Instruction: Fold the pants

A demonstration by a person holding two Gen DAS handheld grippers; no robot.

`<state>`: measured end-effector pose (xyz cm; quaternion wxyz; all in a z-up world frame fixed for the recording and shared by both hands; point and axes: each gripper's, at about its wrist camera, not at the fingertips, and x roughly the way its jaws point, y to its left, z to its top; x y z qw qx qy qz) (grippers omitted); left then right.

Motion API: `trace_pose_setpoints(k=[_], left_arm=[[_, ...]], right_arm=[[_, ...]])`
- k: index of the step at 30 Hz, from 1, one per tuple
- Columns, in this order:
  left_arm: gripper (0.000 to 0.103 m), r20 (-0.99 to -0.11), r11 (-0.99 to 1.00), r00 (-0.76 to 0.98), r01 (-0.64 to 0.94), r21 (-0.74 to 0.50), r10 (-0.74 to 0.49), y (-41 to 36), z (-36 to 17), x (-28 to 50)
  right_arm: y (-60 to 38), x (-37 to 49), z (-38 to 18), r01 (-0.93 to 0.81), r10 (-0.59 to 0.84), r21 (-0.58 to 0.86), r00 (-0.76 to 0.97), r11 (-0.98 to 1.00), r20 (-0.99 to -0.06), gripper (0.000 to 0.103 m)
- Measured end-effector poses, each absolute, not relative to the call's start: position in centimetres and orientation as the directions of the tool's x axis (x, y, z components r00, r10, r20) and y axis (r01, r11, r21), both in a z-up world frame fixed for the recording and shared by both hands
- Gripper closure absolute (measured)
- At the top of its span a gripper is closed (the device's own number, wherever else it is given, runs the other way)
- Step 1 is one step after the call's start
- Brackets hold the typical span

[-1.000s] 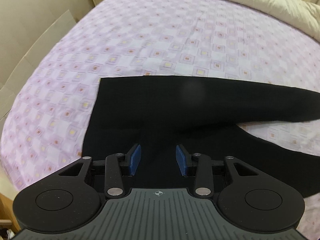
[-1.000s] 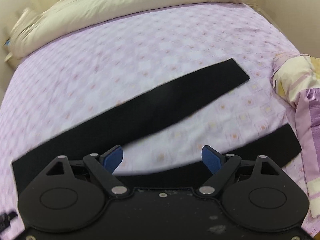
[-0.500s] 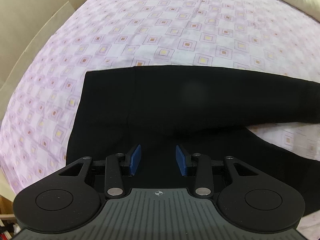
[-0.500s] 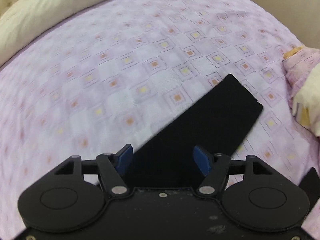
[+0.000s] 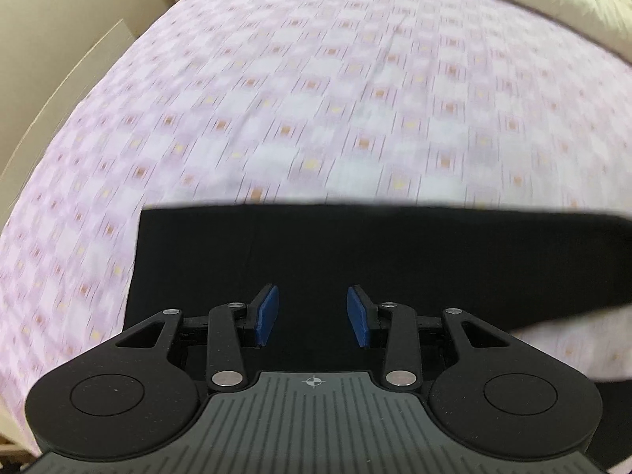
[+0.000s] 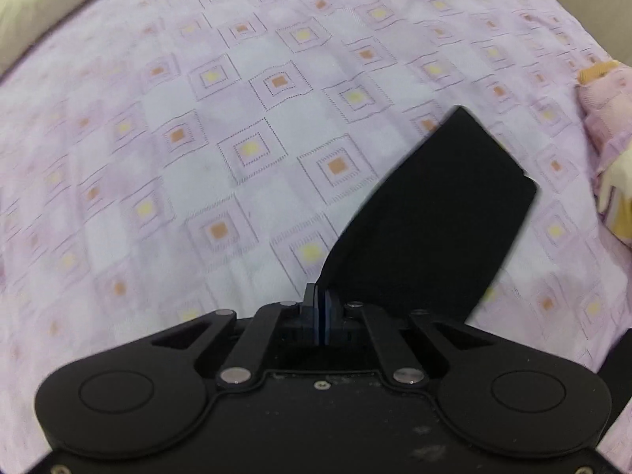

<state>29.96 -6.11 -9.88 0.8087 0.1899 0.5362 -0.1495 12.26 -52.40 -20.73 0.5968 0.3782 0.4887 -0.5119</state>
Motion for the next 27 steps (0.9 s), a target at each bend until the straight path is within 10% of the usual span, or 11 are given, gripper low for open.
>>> trace_pose_setpoints(k=[27], left_arm=[[0.058,-1.0,0.97,-0.016,0.243,0.008,0.012,-10.1,-19.0,43.5]], right_arm=[[-42.1,0.4,-19.3,0.983,-0.212,0.002,0.041,0.182,-0.976,0.1]])
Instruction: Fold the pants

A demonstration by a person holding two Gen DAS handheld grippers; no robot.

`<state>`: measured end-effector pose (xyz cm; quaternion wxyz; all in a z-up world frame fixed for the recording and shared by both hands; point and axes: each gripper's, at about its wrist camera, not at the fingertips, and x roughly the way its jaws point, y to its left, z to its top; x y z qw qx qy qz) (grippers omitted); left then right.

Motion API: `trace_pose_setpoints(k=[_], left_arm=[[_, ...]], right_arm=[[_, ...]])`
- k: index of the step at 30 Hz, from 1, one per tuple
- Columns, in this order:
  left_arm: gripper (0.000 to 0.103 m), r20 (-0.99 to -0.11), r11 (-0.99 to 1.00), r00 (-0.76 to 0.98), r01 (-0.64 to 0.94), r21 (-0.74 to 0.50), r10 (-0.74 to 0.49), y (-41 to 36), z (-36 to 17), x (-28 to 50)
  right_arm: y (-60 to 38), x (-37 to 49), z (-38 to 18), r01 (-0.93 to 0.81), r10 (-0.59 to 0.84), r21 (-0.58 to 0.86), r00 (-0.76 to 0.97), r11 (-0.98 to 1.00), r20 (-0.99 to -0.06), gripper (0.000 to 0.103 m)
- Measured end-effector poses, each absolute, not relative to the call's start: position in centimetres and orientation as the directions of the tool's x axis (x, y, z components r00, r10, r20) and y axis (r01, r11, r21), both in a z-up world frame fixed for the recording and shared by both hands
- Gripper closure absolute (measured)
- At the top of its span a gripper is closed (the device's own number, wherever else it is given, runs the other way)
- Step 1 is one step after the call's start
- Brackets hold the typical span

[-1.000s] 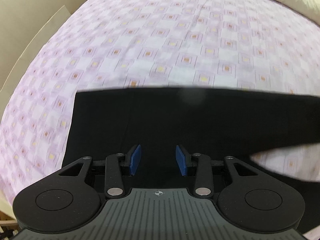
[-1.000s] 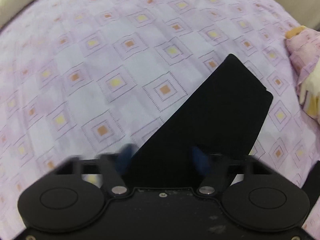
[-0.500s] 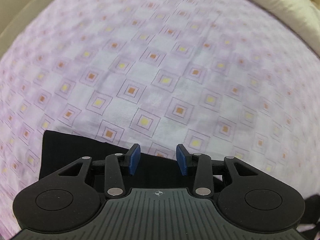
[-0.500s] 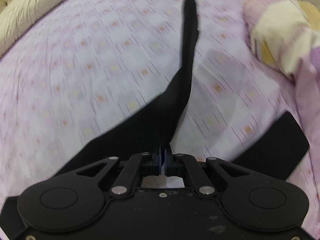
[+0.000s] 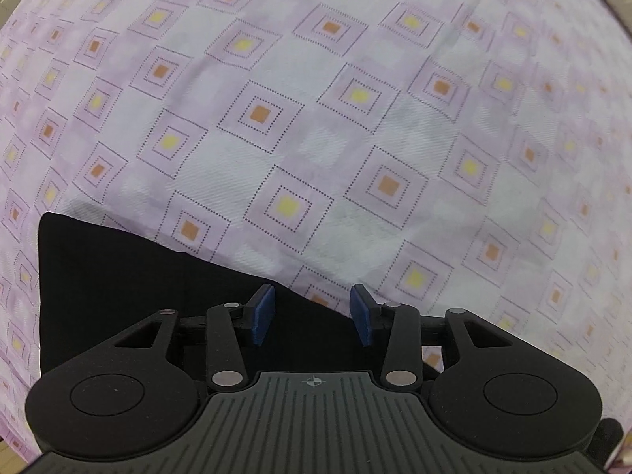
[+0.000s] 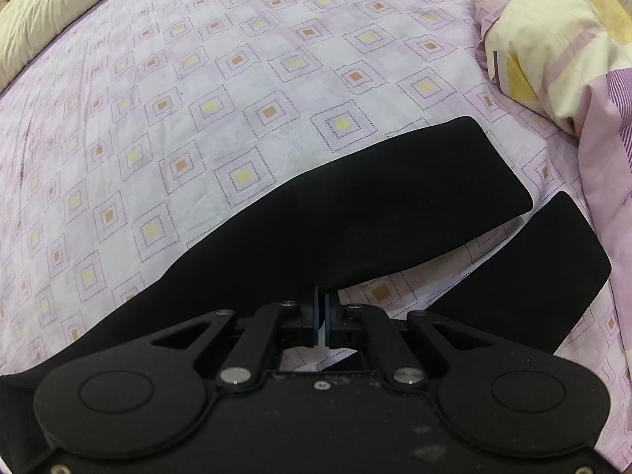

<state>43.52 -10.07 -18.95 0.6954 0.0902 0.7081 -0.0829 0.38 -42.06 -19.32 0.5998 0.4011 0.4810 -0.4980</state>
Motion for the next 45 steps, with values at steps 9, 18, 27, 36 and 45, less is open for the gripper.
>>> trace_pose_setpoints(k=[9,18,27,36,45], left_arm=[[0.1,-0.999,0.972,0.004,0.233,0.034,0.034,-9.5,-19.5,41.1],[0.1,-0.959,0.946,0.271,0.325,0.015,-0.078,-1.7,-11.0,26.3],[0.1,-0.988,0.97,0.153,0.243,0.004,-0.034,4.4,-15.0,19.5],[0.099,-0.98,0.951,0.195,0.295,0.095,0.037,3.8,-18.6,17.6],[0.099,-0.973,0.949,0.22,0.287,0.132,0.069,3.0,-18.6,17.6]], right_arm=[[-41.8,-0.3,-18.7,0.984,-0.225,0.022,0.062,0.176,-0.972,0.1],[-38.7,-3.7,-14.6,0.972,-0.284,0.025,0.093,0.235,-0.954,0.1],[-34.4,-9.0,-17.9,0.966,-0.22,-0.044,0.013,0.254,-0.975,0.099],[-33.5,-9.5,-18.8,0.939,-0.27,-0.06,0.036,0.338,-0.962,0.099],[-33.5,-12.4,-19.8,0.927,-0.189,-0.007,0.069,0.376,-0.979,0.096]])
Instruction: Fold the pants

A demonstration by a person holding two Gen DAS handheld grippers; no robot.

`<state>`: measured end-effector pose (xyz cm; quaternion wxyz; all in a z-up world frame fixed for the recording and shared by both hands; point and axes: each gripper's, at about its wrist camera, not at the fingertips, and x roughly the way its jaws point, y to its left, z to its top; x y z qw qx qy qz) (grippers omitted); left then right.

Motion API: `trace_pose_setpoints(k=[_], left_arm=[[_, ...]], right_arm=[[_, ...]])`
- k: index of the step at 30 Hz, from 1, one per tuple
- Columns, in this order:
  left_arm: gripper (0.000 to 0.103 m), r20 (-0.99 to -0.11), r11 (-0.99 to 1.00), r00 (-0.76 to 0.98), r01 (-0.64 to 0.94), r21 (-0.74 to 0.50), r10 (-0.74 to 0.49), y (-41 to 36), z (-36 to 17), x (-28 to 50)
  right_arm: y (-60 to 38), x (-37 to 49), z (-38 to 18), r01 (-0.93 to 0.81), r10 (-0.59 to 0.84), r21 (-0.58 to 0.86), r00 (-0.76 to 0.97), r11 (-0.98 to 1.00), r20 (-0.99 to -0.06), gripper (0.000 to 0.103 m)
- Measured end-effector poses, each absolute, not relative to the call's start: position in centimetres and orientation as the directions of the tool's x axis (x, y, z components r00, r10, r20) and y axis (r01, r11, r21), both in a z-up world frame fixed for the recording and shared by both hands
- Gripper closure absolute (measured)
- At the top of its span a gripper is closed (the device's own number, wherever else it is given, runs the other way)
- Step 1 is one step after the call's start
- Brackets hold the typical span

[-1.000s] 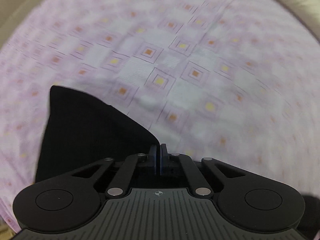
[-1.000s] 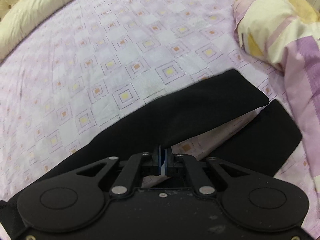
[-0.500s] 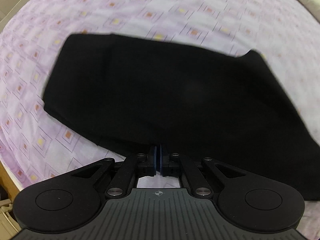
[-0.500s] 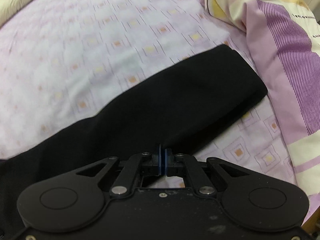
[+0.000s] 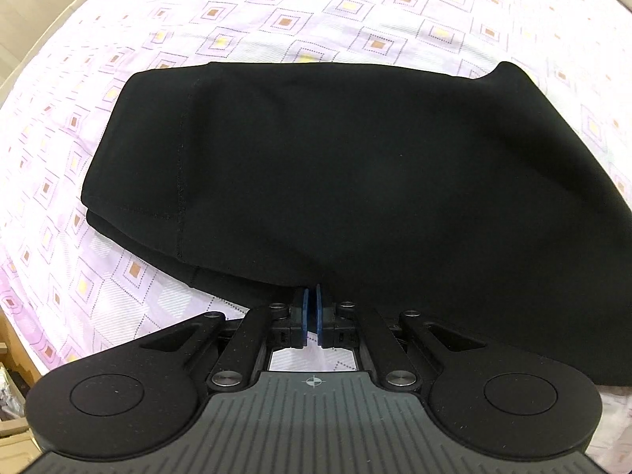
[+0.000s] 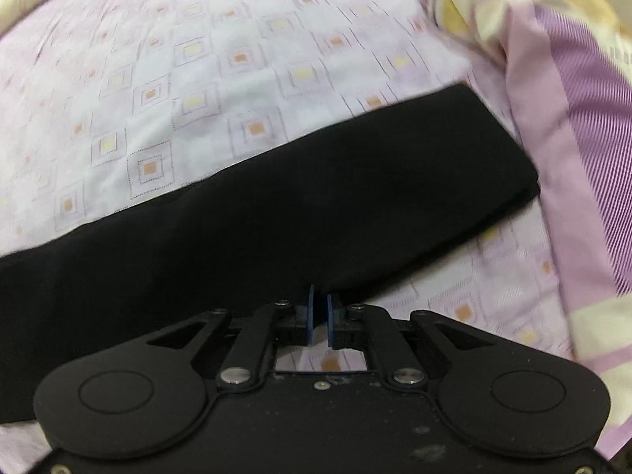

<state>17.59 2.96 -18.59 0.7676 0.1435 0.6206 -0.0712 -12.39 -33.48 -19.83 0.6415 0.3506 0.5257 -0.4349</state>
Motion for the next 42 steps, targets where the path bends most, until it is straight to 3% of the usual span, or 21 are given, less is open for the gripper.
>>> trace_pose_setpoints(k=[1,4,12,25,30,31,32,33,42], left_arm=[[0.099,-0.972,0.949,0.222,0.286,0.134,0.07,3.1,-18.3,17.0],[0.098,-0.97,0.95,0.233,0.279,0.137,0.071,2.8,-17.9,16.8],[0.097,-0.964,0.953,0.253,0.264,0.151,0.083,3.3,-16.7,14.7],[0.095,-0.961,0.945,0.251,0.269,0.188,0.119,2.3,-16.5,15.2],[0.095,-0.962,0.948,0.234,0.251,0.198,0.139,1.8,-16.5,15.5],[0.095,-0.963,0.948,0.231,0.248,0.198,0.141,1.7,-16.8,15.5],[0.095,-0.963,0.949,0.229,0.246,0.199,0.143,1.8,-17.1,15.5],[0.095,-0.963,0.949,0.228,0.244,0.202,0.146,1.7,-17.2,15.6],[0.095,-0.962,0.949,0.223,0.239,0.208,0.155,1.7,-18.1,15.9]], right_arm=[[-33.6,-12.9,-19.4,0.924,-0.179,0.019,0.094,0.381,-0.979,0.091],[-33.8,-14.9,-17.3,0.922,-0.23,0.051,0.149,0.384,-0.962,0.054],[-37.8,-20.7,-14.7,0.941,-0.363,-0.011,0.12,0.339,-0.924,0.054],[-44.4,-20.7,-19.1,0.922,-0.33,-0.112,0.018,0.371,-0.944,0.05],[-44.8,-20.3,-19.7,0.912,-0.303,-0.092,0.036,0.399,-0.952,0.058],[-44.6,-19.9,-19.7,0.906,-0.31,-0.111,0.023,0.409,-0.95,0.065],[-44.4,-19.5,-19.7,0.896,-0.323,-0.139,0.005,0.422,-0.946,0.082],[-44.1,-19.1,-19.4,0.883,-0.341,-0.17,-0.012,0.437,-0.94,0.088],[-43.9,-19.3,-18.8,0.854,-0.381,-0.212,-0.018,0.474,-0.925,0.094]])
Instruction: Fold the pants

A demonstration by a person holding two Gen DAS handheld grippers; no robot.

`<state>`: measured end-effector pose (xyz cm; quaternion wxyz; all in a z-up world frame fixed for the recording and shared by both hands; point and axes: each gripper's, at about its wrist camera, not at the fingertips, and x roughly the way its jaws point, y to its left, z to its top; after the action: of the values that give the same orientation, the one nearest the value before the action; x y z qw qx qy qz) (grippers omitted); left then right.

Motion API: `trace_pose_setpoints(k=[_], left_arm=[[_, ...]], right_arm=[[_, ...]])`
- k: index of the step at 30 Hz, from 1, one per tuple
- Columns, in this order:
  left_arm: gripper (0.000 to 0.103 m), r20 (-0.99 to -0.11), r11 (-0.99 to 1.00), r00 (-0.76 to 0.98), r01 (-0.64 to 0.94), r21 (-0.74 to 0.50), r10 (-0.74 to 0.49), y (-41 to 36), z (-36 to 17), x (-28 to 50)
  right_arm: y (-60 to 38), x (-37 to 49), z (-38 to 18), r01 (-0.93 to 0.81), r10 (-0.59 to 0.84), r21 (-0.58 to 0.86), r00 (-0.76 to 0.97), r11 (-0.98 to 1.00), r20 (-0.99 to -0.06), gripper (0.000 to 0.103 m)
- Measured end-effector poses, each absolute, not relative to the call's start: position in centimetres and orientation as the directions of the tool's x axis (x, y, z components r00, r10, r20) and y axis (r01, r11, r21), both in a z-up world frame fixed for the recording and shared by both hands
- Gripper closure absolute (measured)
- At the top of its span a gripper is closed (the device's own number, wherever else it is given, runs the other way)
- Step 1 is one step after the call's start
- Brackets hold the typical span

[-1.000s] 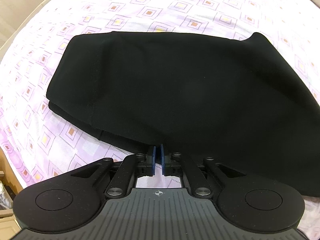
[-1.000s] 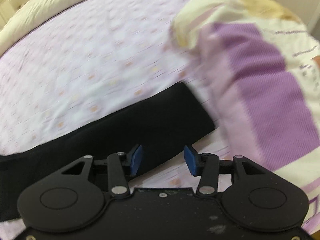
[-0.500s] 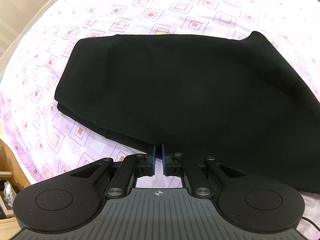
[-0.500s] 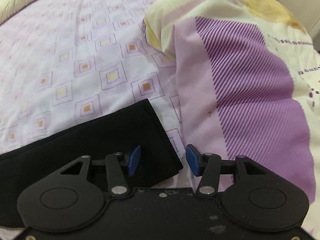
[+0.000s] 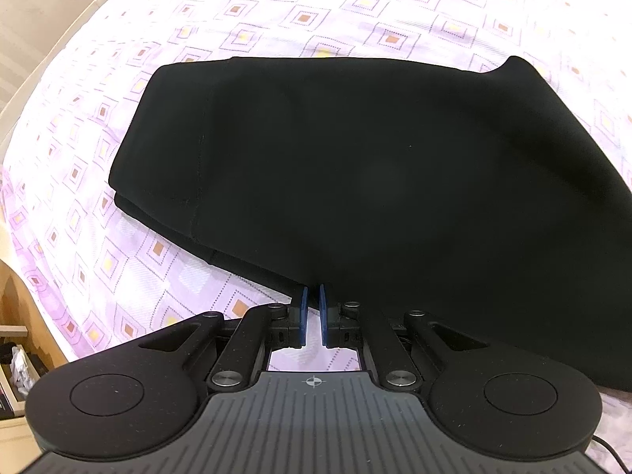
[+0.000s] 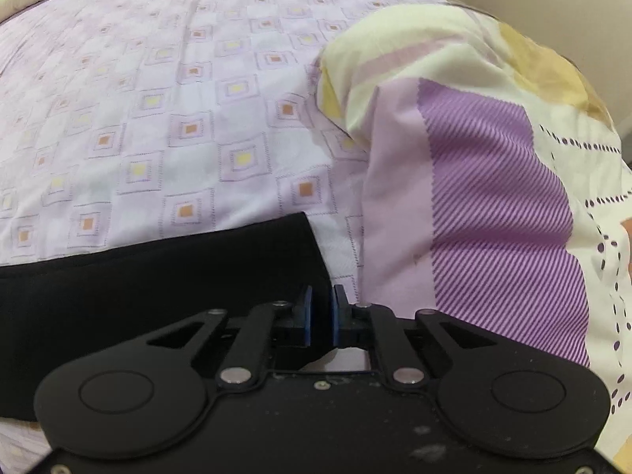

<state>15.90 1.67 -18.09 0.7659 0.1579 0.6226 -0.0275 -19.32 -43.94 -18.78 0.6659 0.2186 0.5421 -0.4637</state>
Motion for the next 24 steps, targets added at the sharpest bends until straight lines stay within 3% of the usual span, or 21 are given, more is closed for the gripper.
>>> trace_pose_setpoints(k=[7,9,10,11,17,24], left_arm=[[0.095,-0.976,0.954,0.157,0.235,0.187,0.153,2.2,-17.3,16.2],[0.095,-0.986,0.965,0.109,0.216,0.146,0.125,2.8,-16.9,16.3],[0.095,-0.991,0.971,0.09,0.208,0.118,0.101,3.2,-16.7,16.3],[0.095,-0.994,0.975,0.076,0.202,0.087,0.073,3.5,-16.4,16.3],[0.095,-0.998,0.976,0.062,0.214,0.032,0.019,5.0,-14.7,16.0],[0.095,-0.997,0.977,-0.01,0.196,-0.08,-0.08,8.2,-13.4,16.9]], right_arm=[[-43.7,-17.2,-19.9,0.825,-0.4,-0.302,-0.102,0.477,-0.911,0.083],[-43.6,-17.2,-19.0,0.841,-0.411,-0.289,-0.088,0.458,-0.907,0.069],[-43.6,-17.1,-18.3,0.851,-0.423,-0.284,-0.081,0.442,-0.902,0.056],[-43.4,-17.0,-17.6,0.858,-0.441,-0.284,-0.075,0.429,-0.894,0.053],[-40.4,-15.2,-12.9,0.876,-0.5,-0.215,0.033,0.431,-0.866,0.053],[-34.3,-7.6,-11.5,0.818,-0.431,-0.104,0.186,0.566,-0.883,0.053]])
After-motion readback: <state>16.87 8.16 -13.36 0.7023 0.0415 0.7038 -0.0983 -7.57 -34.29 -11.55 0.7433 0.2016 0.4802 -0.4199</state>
